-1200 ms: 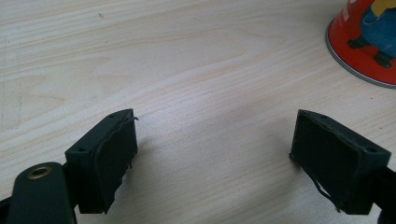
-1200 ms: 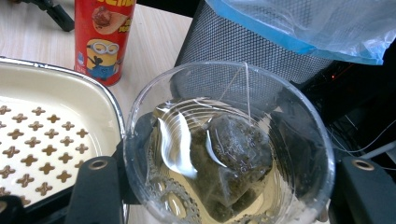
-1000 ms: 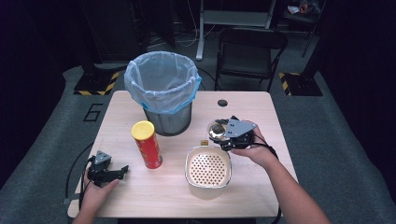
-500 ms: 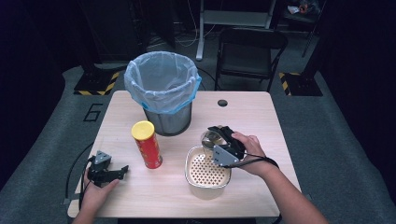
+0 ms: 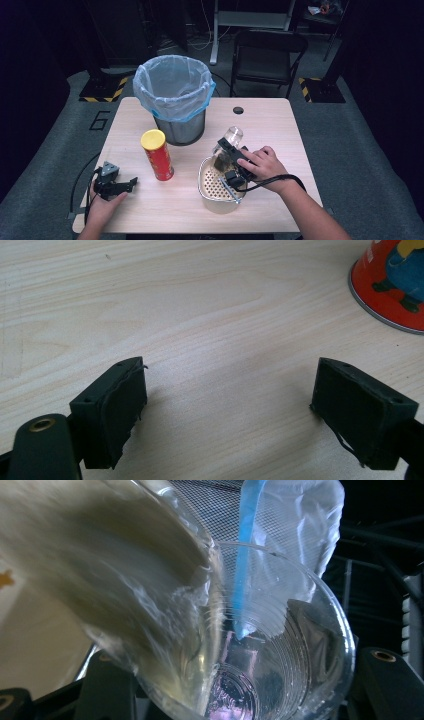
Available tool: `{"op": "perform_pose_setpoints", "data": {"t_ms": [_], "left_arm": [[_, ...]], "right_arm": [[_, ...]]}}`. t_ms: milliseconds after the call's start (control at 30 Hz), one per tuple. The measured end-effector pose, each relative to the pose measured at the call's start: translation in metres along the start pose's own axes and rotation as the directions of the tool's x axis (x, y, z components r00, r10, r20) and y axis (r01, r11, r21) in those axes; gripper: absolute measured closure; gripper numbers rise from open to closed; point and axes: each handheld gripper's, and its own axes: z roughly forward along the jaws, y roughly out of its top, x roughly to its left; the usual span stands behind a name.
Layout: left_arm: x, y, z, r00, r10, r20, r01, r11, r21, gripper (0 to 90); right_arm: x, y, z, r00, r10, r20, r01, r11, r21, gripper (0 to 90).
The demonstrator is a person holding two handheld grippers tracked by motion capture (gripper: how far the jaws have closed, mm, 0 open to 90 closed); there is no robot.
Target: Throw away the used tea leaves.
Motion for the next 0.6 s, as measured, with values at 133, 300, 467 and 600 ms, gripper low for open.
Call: {"op": "perform_pose_setpoints", "data": {"t_ms": [133, 300, 467, 600], "left_arm": [[0.0001, 0.0, -0.0001, 1.0, 0.002, 0.0, -0.002, 1.0, 0.001, 13.9], [0.0001, 0.0, -0.0001, 1.0, 0.001, 0.0, -0.001, 1.0, 0.001, 13.9], [0.0001, 0.0, -0.0001, 1.0, 0.002, 0.0, -0.002, 1.0, 0.002, 13.9], [0.0001, 0.0, -0.0001, 1.0, 0.002, 0.0, -0.002, 1.0, 0.002, 13.9]], "right_arm": [[-0.0001, 0.0018, -0.0015, 0.9989, -0.046, 0.01, 0.046, 0.999, -0.001, 37.5], [0.0005, 0.0036, -0.003, 0.9937, -0.111, 0.019, 0.111, 0.994, -0.006, 37.3], [-0.0027, 0.0051, -0.005, 0.9888, -0.136, 0.062, 0.136, 0.991, -0.005, 37.2], [-0.0041, 0.0064, -0.0046, 0.9843, -0.168, 0.054, 0.169, 0.985, -0.017, 37.1]]}}
